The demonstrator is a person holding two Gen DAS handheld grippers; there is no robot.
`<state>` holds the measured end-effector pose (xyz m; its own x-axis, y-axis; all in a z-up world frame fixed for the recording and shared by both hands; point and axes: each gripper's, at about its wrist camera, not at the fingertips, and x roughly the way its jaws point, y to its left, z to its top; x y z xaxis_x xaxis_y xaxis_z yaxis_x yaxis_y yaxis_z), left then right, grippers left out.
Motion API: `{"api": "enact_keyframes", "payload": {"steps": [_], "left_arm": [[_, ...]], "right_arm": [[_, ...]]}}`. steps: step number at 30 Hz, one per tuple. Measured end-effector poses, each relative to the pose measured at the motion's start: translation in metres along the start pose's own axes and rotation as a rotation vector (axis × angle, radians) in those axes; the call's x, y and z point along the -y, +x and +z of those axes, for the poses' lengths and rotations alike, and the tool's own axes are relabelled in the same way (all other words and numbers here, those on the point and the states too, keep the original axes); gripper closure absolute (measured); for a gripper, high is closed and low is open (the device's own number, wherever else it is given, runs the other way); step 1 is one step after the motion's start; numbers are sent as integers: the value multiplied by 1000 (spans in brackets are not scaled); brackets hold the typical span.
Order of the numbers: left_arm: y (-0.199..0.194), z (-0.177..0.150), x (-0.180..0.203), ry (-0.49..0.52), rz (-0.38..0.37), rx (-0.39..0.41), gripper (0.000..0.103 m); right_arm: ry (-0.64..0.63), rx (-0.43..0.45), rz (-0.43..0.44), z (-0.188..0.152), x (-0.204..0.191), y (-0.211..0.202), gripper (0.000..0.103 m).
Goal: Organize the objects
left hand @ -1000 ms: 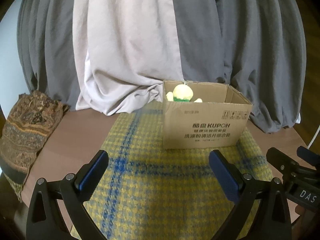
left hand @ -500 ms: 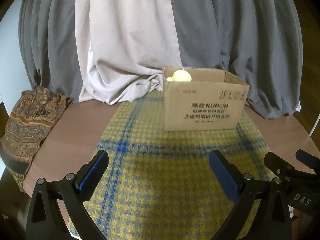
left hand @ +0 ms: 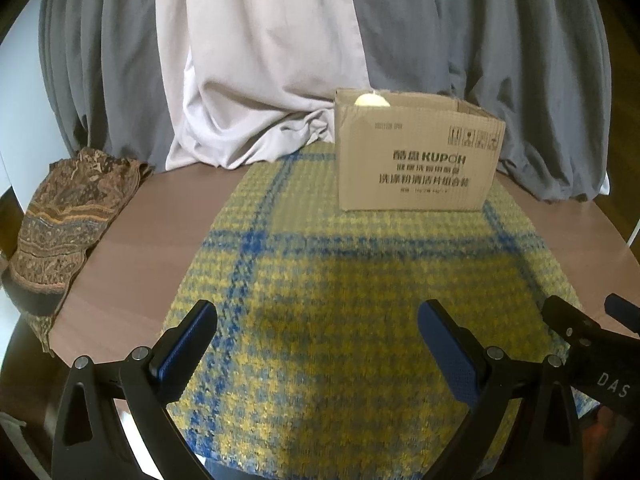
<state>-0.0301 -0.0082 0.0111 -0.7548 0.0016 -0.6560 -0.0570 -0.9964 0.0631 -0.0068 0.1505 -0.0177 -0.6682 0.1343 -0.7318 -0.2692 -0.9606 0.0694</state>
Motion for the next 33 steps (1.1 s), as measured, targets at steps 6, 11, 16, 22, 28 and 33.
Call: {"api": "enact_keyframes", "payload": {"steps": [6,11,16,22,28,33], "left_arm": [[1,-5,-1,-5,21,-8,1],[3,-8,-1,-3,22,-20,1],[4,-8,-4,-9,22,-26,1],[8,-9,-5,-17,28,-39,1],[8,-10,-9,-37,18,-49,1],[8,-10,-8,-31,45,-49,1]], "right_arm": [[-1,-18,-7,-4,0,0,1],[-1,-31,-7,-7,0,3,1],[3,-31,-12,-7,0,3,1],[1,-26,-16,-6,-1,2,1],[0,-27,-11,-6,-3,3,1],[0,-24,-15,-6,-4,2,1]]}}
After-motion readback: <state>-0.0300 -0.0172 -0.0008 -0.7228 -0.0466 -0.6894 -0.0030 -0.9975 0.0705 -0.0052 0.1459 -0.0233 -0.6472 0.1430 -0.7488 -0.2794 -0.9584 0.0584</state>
